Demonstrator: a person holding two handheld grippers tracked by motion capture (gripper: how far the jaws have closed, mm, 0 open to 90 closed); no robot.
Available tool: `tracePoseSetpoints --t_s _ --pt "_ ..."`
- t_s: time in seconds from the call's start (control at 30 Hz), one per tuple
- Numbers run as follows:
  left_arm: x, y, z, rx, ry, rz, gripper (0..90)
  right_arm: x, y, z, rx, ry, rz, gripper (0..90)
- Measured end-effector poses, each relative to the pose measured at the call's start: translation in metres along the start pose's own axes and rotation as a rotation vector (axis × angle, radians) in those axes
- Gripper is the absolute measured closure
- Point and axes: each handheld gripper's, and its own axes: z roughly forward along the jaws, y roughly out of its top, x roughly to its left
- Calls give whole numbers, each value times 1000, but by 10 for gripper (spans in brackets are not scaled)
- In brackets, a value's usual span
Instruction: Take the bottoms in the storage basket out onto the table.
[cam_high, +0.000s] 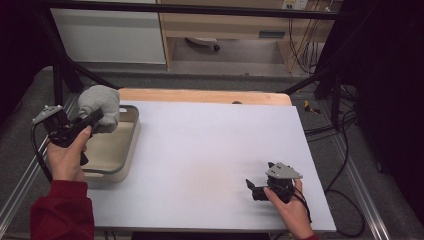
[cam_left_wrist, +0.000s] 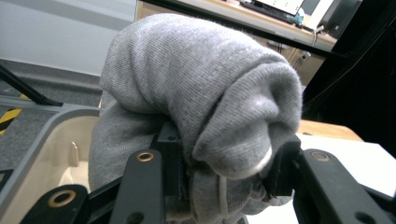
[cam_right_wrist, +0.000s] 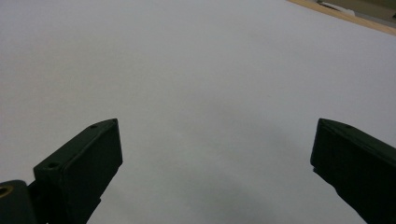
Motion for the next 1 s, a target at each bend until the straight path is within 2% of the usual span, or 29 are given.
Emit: tracePoseSetpoints --t_s 0.17,0.3,0.43,0.63,1.0 --pt "-3 6 -7 -20 -11 18 577 1 0 -3 -10 -1 4 24" --pt "-8 9 -9 -36 -29 15 576 0 0 -1 -4 3 2 25" --pt "-14 11 -11 -43 -36 26 574 1 0 -2 -4 4 -6 25" --pt "-25 13 -12 -54 -67 46 573 1 0 -2 -4 2 -7 24" --pt "-34 16 -15 -67 -84 66 571 1 0 -2 -4 0 -5 24"
